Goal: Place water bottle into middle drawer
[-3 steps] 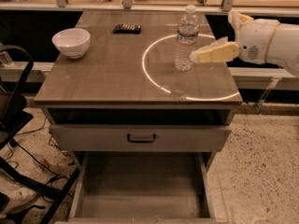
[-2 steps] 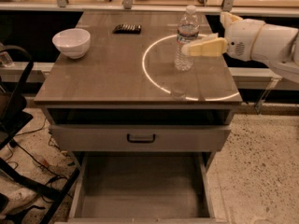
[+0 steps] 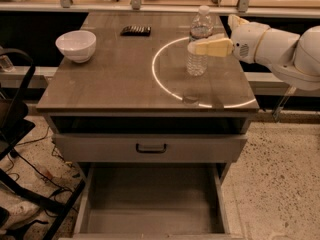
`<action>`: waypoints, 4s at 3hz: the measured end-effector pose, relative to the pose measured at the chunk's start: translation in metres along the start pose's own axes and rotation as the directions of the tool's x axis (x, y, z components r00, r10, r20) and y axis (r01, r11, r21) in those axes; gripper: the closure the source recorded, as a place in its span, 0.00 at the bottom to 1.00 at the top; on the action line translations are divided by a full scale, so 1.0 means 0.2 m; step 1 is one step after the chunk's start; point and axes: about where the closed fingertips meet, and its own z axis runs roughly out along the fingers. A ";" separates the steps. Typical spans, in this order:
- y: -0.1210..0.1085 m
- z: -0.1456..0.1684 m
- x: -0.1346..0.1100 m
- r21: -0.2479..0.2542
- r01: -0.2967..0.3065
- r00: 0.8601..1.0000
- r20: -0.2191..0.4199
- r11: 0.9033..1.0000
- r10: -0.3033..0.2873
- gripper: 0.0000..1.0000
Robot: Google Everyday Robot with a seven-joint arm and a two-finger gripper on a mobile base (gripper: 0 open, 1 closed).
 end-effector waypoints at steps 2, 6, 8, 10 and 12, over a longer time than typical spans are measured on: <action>-0.02 0.13 0.14 0.012 -0.032 0.999 -0.017 0.999 0.032 0.31; 0.01 0.16 0.13 -0.002 -0.032 0.999 -0.015 0.999 0.032 1.00; -0.01 -0.16 -0.14 -0.005 0.030 0.999 -0.014 1.000 -0.030 1.00; 0.08 -0.83 -0.09 0.047 0.058 0.996 -0.066 0.997 -0.055 1.00; 0.23 -1.22 0.21 0.008 0.022 0.997 -0.078 1.000 -0.021 1.00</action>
Offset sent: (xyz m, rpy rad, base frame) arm 0.0299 0.0119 -0.0437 0.0087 0.0445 -0.0324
